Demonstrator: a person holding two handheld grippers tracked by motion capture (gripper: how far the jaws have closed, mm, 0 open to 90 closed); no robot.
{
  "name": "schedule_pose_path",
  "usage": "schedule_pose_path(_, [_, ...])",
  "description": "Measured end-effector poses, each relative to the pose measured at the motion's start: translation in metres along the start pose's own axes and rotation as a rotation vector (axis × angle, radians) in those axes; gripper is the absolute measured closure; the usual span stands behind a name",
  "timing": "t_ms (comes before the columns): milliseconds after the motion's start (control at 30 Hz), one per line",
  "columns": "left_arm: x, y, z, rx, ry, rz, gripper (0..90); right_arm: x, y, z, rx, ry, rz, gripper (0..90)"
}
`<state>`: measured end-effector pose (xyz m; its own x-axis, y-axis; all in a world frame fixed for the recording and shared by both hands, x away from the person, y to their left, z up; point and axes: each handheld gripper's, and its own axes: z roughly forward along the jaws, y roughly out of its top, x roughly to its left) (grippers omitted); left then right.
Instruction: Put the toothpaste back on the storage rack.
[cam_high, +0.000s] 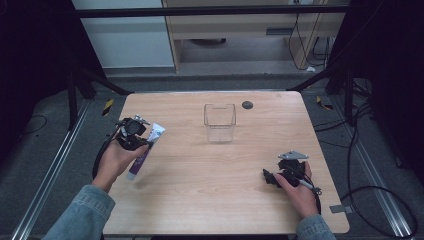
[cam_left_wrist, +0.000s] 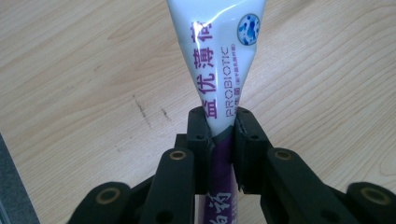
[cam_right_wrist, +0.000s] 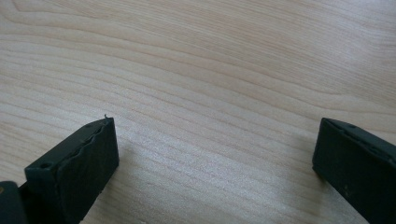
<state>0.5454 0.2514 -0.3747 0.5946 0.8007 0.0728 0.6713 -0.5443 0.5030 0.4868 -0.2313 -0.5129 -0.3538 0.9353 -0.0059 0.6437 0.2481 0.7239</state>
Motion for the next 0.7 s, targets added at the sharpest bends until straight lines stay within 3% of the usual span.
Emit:
schedule_pose_path(333, [-0.017, 0.016, 0.002, -0.013, -0.022, 0.038, 78.2, 0.0, 0.0, 0.0, -0.001, 0.0, 0.0, 0.6])
schedule_pose_path(700, [-0.047, 0.039, 0.001, -0.045, -0.066, 0.097, 78.3, 0.0, 0.0, 0.0, -0.001, 0.0, 0.0, 0.6])
